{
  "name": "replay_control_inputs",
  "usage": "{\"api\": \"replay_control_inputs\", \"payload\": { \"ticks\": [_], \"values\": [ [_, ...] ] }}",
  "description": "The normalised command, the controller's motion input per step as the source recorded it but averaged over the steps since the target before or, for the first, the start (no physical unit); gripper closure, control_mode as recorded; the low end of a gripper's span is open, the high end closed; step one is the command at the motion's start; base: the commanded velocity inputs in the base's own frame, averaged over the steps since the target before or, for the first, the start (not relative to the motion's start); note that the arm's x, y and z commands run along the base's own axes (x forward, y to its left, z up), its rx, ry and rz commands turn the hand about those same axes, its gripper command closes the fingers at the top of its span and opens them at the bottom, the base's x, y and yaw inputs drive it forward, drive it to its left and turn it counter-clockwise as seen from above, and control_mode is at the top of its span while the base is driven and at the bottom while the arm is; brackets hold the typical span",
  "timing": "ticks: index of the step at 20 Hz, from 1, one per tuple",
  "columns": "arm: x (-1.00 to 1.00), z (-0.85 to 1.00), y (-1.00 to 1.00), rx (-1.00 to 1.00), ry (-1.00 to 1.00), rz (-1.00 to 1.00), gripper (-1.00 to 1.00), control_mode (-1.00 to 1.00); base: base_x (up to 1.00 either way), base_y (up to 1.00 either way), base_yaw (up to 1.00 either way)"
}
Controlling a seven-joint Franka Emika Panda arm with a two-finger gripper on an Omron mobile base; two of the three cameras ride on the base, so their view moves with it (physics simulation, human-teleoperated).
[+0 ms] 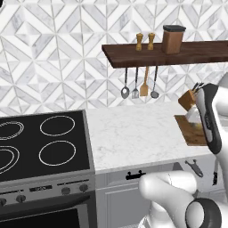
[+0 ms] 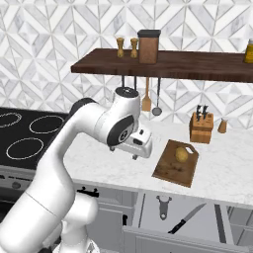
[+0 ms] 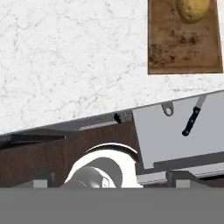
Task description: Place the appropriate cutting tool for cutting the potato skin on the cutting board.
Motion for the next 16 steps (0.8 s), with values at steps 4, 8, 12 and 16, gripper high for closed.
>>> {"api": "replay_control_inputs", "payload": {
  "ticks": [4, 8, 12, 16],
  "values": [
    [-0.32, -0.21, -0.9, 0.02, 0.29, -0.15, -1.0, -1.0, 0.0, 0.0, 0.0],
    [-0.5, -0.28, -0.79, 0.05, 0.25, -0.08, -1.0, -1.0, 0.0, 0.0, 0.0],
    [-0.35, -0.6, -0.62, 0.02, 0.16, -0.01, -1.0, -1.0, 0.0, 0.0, 0.0],
    [-0.39, -0.49, -0.48, 0.0, 0.01, 0.04, -1.0, -1.0, 0.0, 0.0, 0.0]
  ]
}}
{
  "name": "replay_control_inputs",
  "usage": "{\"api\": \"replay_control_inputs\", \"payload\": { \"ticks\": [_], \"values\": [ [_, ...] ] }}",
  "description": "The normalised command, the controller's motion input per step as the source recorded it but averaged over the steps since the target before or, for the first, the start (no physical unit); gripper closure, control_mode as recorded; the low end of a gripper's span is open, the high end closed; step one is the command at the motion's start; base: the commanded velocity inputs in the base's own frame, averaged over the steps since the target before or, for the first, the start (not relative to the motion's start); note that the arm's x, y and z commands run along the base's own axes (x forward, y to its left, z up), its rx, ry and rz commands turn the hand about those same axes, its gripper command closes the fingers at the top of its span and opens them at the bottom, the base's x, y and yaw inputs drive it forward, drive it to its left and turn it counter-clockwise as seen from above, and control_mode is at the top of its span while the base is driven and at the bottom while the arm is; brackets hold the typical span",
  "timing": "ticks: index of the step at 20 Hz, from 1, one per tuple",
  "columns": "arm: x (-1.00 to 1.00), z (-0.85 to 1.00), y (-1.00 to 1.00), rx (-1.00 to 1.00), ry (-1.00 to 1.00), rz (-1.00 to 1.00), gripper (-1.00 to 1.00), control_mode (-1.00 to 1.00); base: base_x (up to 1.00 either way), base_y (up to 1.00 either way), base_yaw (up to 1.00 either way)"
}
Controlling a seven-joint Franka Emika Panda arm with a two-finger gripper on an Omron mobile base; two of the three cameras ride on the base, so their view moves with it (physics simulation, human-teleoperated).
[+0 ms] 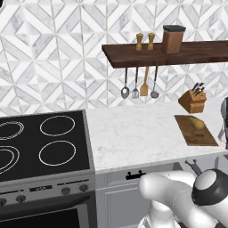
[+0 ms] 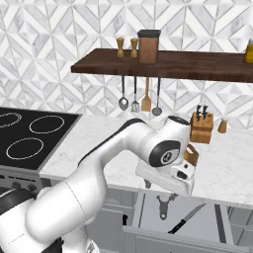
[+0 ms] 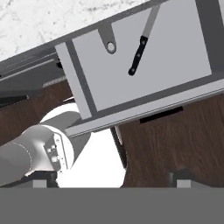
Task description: Place the appropriate cutting tool for cutting the potato skin on the cutting board.
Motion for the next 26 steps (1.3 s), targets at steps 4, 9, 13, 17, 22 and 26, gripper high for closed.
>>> {"api": "replay_control_inputs", "payload": {
  "ticks": [4, 9, 13, 17, 22, 26],
  "values": [
    [-0.02, -0.3, -0.36, 0.0, 0.01, 0.11, -1.0, -1.0, 0.0, 0.0, 0.0],
    [0.0, -0.54, -0.11, 0.0, -0.01, 0.22, -1.0, -1.0, 0.0, 0.0, 0.0],
    [0.11, -0.69, -0.06, 0.0, 0.0, 0.24, -1.0, -1.0, 0.0, 0.0, 0.0],
    [0.03, -0.64, -0.08, 0.02, 0.0, 0.22, -1.0, -1.0, 0.0, 0.0, 0.0],
    [0.02, -0.5, -0.02, 0.06, 0.0, 0.15, -1.0, -1.0, 0.0, 0.0, 0.0],
    [0.22, -0.45, 0.0, 0.08, 0.0, 0.07, -1.0, -1.0, 0.0, 0.0, 0.0]
  ]
}}
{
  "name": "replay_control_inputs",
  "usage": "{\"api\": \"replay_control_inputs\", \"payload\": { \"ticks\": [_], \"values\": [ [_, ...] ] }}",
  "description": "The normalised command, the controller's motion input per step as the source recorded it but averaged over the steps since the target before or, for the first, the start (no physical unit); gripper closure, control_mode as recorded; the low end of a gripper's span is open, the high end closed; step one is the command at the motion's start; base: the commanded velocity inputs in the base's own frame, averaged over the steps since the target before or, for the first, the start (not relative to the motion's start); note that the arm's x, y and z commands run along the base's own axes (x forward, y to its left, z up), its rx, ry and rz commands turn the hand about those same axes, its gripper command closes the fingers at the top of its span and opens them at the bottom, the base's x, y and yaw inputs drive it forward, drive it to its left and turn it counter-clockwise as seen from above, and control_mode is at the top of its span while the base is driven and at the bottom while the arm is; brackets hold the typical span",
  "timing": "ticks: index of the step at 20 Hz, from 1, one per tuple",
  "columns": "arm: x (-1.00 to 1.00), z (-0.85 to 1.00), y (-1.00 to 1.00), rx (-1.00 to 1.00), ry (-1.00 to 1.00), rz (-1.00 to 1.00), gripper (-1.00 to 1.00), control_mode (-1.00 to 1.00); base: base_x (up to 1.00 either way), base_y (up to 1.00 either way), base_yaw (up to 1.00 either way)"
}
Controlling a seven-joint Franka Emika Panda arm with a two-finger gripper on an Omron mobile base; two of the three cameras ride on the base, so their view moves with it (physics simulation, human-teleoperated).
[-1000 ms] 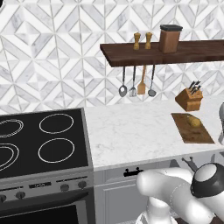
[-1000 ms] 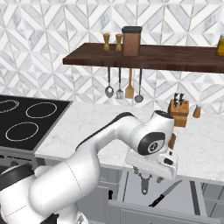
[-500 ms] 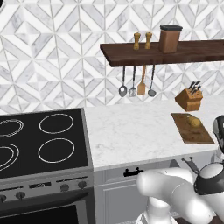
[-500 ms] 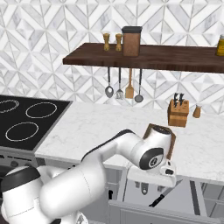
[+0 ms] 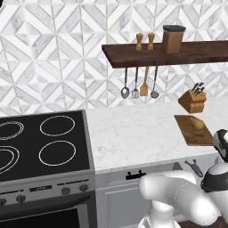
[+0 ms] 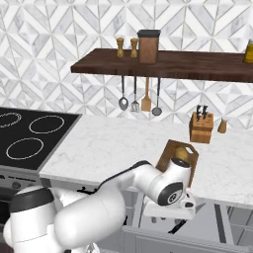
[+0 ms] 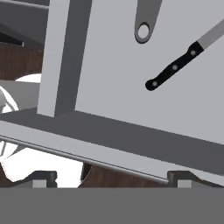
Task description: Place the appropriate cutting tool for cutting the potato skin on the cutting board.
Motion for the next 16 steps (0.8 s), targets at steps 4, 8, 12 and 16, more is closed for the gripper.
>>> {"api": "replay_control_inputs", "payload": {
  "ticks": [4, 8, 12, 16],
  "values": [
    [0.26, -0.46, 0.0, 0.06, 0.0, 0.05, -1.0, -1.0, 0.0, 0.0, 0.0],
    [0.33, -0.36, -0.01, 0.01, 0.0, 0.09, -1.0, -1.0, 0.0, 0.0, 0.0],
    [0.29, -0.41, -0.04, 0.01, 0.01, 0.06, -1.0, -1.0, 0.0, 0.0, 0.0],
    [0.03, -0.41, 0.0, 0.05, 0.02, -0.01, -1.0, -1.0, 0.0, 0.0, 0.0]
  ]
}}
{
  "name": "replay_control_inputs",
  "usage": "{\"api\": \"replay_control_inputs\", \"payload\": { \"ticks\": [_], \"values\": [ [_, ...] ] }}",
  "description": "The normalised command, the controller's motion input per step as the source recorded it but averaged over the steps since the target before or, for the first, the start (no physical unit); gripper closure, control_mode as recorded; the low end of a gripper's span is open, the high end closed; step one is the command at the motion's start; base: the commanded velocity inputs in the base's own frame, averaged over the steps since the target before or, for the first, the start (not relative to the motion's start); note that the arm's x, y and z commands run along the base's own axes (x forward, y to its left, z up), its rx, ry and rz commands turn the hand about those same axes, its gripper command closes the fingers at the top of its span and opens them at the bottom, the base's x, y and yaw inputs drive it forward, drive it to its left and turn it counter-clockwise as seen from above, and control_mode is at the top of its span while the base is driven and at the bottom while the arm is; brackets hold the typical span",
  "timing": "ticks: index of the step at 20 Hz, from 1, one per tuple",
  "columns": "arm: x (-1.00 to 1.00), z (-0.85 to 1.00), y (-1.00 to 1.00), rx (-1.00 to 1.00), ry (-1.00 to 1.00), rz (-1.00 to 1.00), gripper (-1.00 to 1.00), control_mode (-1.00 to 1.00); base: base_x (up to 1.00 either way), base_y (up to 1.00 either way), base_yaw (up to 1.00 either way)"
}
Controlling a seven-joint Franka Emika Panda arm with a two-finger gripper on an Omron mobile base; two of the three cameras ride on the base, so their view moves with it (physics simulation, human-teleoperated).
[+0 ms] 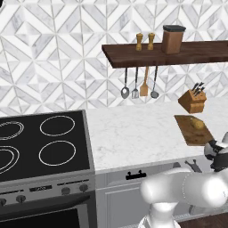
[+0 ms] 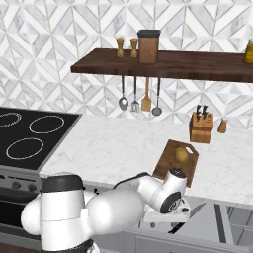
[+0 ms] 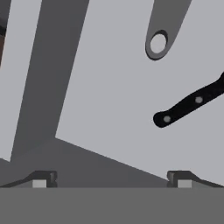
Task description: Place the appropriate cutting tool for cutting the potato skin on the cutting board.
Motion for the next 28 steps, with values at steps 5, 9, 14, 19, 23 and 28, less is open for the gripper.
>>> {"api": "replay_control_inputs", "payload": {
  "ticks": [5, 9, 14, 19, 23, 28],
  "values": [
    [-0.06, -0.14, 0.0, 0.08, 0.09, -0.14, -1.0, -1.0, 0.0, 0.0, 0.0],
    [-0.54, 0.0, 0.0, 0.06, 0.2, -0.15, -1.0, -1.0, 0.0, 0.0, 0.0],
    [-0.81, 0.0, 0.0, 0.04, 0.2, -0.12, -1.0, -1.0, 0.0, 0.0, 0.0],
    [-0.99, 0.14, 0.0, 0.04, 0.17, -0.11, -1.0, -1.0, 0.0, 0.0, 0.0],
    [-1.0, 0.08, 0.0, 0.04, 0.19, -0.1, -1.0, -1.0, 0.0, 0.0, 0.0],
    [0.26, 0.36, 0.07, -0.07, 0.05, -0.01, -1.0, -1.0, 0.0, 0.0, 0.0]
  ]
}}
